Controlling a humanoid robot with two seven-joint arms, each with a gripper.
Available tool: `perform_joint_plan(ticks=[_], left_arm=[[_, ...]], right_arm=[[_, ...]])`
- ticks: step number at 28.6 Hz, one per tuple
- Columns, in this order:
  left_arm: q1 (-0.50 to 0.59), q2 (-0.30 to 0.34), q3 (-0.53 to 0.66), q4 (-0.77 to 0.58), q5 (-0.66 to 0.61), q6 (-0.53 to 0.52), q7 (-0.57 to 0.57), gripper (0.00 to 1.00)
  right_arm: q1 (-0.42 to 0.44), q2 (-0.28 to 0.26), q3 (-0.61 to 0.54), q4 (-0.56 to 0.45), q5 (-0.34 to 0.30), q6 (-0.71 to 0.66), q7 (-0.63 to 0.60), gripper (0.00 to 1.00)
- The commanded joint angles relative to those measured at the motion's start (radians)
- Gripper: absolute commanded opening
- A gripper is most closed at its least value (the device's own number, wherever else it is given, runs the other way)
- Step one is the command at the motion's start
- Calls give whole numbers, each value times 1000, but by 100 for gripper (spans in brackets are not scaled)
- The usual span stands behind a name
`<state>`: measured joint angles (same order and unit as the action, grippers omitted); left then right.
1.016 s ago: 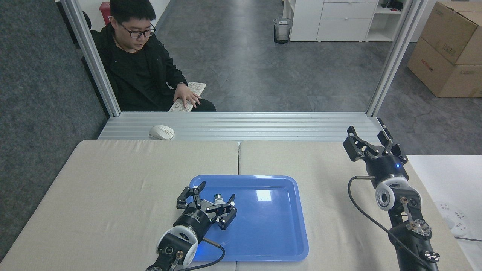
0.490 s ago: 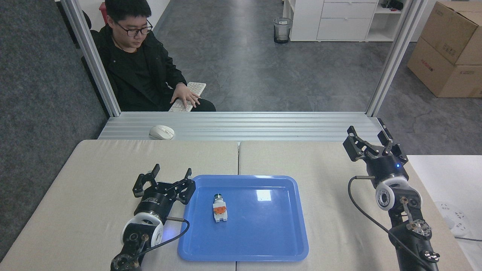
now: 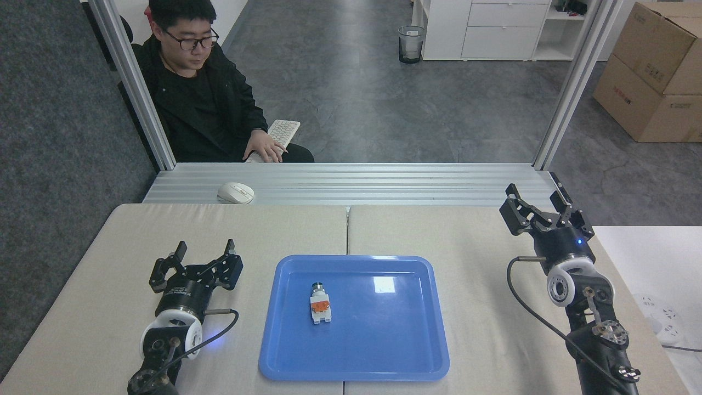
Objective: Pick up switch part and place in tray
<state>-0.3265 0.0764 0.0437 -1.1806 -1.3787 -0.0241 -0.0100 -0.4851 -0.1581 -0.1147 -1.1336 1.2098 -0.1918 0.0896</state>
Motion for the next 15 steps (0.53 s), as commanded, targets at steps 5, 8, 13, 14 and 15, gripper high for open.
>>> perform_joint_plan(ticks=[5, 8, 13, 14, 15], left_arm=[[0, 42, 96, 10, 23, 0, 1, 100], [0, 43, 96, 6, 23, 0, -1, 100], [-2, 45, 96, 4, 21, 0, -1, 100], [0, 46, 96, 6, 21, 0, -1, 100], [0, 46, 96, 4, 23, 0, -1, 100]], right_arm=[[-1, 0, -2, 2, -1, 0, 1, 100], [0, 0, -2, 2, -1, 0, 1, 100], [-1, 2, -2, 2, -1, 0, 1, 100], [-1, 0, -2, 2, -1, 0, 1, 100], [-1, 0, -2, 2, -1, 0, 1, 100]])
